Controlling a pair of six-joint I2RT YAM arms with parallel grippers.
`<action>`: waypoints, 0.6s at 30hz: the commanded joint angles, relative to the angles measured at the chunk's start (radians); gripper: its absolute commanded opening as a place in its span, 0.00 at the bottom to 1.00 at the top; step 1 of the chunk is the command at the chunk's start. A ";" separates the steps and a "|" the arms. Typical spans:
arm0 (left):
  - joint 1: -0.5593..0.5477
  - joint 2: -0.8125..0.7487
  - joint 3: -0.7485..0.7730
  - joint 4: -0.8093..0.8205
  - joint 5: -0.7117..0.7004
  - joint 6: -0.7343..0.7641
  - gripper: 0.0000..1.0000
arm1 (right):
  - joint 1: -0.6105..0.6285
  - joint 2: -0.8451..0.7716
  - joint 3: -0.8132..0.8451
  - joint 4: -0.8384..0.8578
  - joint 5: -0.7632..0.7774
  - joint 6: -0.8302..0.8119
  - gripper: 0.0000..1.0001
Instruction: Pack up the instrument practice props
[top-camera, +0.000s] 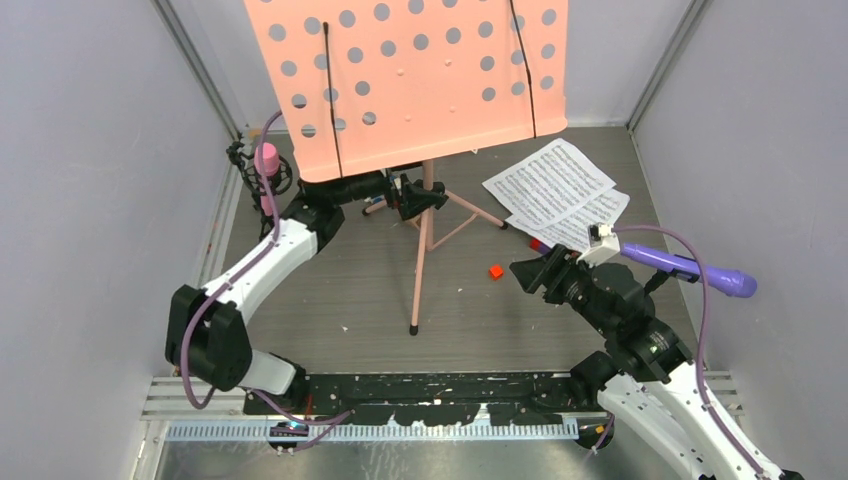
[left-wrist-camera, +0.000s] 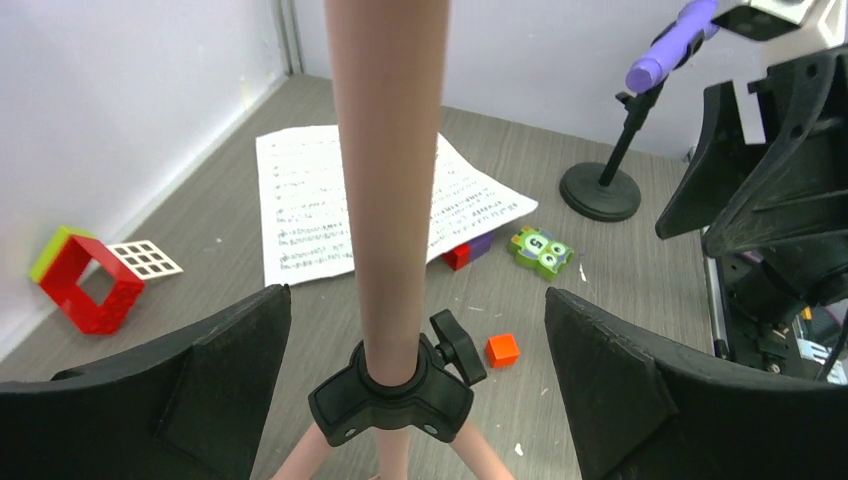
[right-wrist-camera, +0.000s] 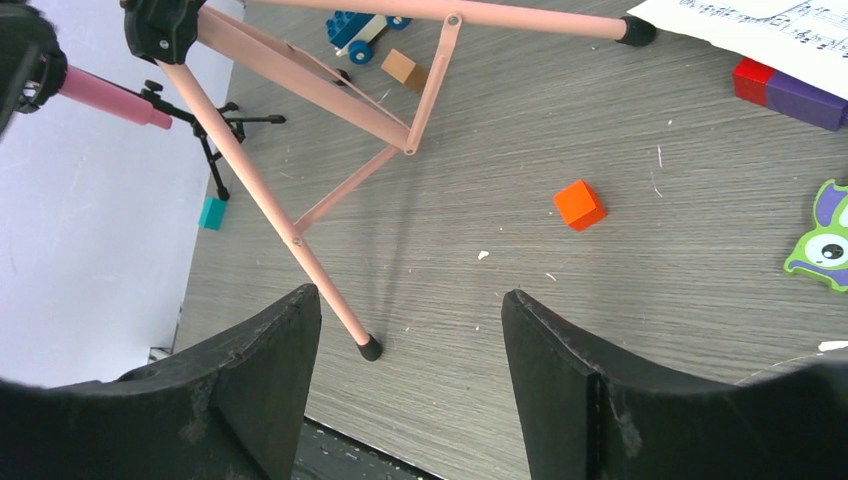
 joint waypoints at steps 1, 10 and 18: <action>-0.003 -0.111 -0.001 -0.026 -0.058 0.053 1.00 | 0.004 0.001 -0.004 0.076 0.012 -0.029 0.71; -0.003 -0.319 -0.159 -0.159 -0.283 0.061 1.00 | 0.004 0.077 -0.055 0.365 0.007 -0.193 0.72; -0.003 -0.493 -0.323 -0.220 -0.424 -0.014 1.00 | 0.003 0.282 -0.131 0.779 -0.067 -0.536 0.75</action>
